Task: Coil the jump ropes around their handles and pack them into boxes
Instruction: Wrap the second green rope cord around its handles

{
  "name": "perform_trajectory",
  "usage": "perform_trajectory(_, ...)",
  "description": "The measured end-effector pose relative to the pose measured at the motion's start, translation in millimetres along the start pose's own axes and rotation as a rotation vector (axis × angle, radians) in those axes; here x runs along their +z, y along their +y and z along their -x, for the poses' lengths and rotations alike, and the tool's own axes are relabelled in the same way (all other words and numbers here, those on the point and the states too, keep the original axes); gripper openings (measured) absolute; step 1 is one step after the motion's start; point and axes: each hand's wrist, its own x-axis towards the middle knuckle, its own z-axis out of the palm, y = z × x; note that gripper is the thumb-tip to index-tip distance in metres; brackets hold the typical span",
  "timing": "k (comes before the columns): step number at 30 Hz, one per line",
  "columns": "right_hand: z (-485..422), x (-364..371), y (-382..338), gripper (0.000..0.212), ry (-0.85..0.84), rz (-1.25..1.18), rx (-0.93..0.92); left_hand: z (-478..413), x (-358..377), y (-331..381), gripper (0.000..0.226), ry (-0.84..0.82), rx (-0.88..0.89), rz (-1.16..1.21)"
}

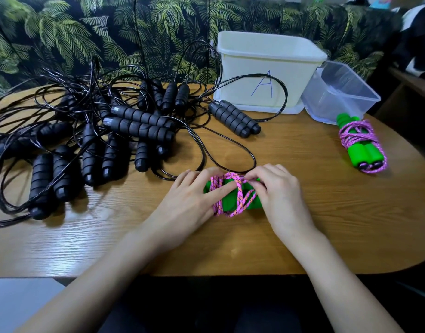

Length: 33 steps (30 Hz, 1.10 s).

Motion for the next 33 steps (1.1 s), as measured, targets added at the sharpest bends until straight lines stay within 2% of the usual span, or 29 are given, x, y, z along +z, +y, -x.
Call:
perform_trajectory(2,0.1,-1.2,0.8,0.018,-0.005,-0.066,0.008,1.2,-0.3,0.9,0.061,0.014,0.004,-0.004)
perform_trajectory(6,1.2,-3.0,-3.7,0.029,-0.065,-0.339,0.26,-1.4,-2.3,2.7,0.052,0.012,-0.008,0.047)
perform_trajectory(11,6.1,5.5,-3.0,0.013,0.005,-0.217,0.164,-11.4,-14.0,-6.1,0.039,-0.048,-0.103,0.444)
perform_trajectory(15,7.7,8.8,-2.9,0.01,0.023,-0.31,0.193,-18.9,-20.6,-2.4,0.032,-0.004,-0.247,0.649)
perform_trajectory(17,8.8,11.2,-7.7,0.012,0.049,-0.382,0.24,-22.1,-21.3,2.8,0.035,-0.001,-0.311,0.685)
perform_trajectory(20,9.6,11.9,-13.5,0.022,0.066,-0.505,0.329,-24.6,-18.3,4.8,0.018,0.055,-0.301,0.638)
perform_trajectory(23,10.1,11.4,-14.1,0.024,0.05,-0.54,0.353,-26.5,-14.5,6.7,0.011,0.064,-0.371,0.66)
perform_trajectory(26,11.2,12.2,-10.8,0.019,0.038,-0.503,0.319,-28.3,-14.7,12.4,0.018,0.052,-0.399,0.664)
perform_trajectory(28,12.6,11.8,-9.7,0.023,0.022,-0.466,0.285,-29.3,-16.6,15.2,0.022,0.04,-0.425,0.681)
perform_trajectory(30,15.1,11.0,-8.2,0.032,0.041,-0.303,0.152,-31.0,-17.3,18.6,0.016,0.056,-0.478,0.706)
perform_trajectory(33,19.7,9.8,-4.9,0.03,0.036,-0.027,-0.108,-32.6,-14.9,20.3,0.011,0.102,-0.511,0.712)
